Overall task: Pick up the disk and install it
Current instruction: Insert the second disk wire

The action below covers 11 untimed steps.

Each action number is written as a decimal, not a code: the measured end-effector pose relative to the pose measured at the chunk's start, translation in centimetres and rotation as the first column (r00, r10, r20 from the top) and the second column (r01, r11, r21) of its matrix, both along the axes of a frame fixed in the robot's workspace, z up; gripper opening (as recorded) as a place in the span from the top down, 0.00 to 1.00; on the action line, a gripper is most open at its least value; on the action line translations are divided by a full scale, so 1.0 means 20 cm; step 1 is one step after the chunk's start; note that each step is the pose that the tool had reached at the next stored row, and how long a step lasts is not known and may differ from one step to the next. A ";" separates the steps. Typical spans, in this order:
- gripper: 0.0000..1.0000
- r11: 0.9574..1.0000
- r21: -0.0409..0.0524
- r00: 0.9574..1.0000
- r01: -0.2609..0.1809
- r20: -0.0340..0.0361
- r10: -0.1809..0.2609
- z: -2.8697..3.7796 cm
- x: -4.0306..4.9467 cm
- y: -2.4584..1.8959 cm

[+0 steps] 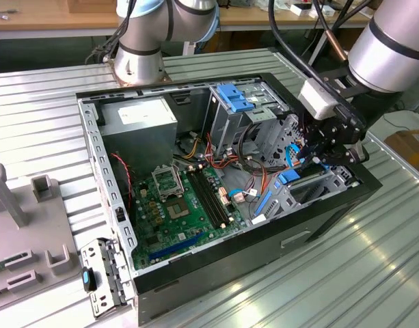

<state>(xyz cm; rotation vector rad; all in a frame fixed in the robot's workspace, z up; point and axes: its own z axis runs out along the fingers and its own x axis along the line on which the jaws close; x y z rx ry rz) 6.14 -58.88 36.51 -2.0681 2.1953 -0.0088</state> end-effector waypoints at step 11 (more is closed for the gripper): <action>0.76 1.000 0.000 0.999 0.000 -0.032 0.000 0.004 0.000 0.013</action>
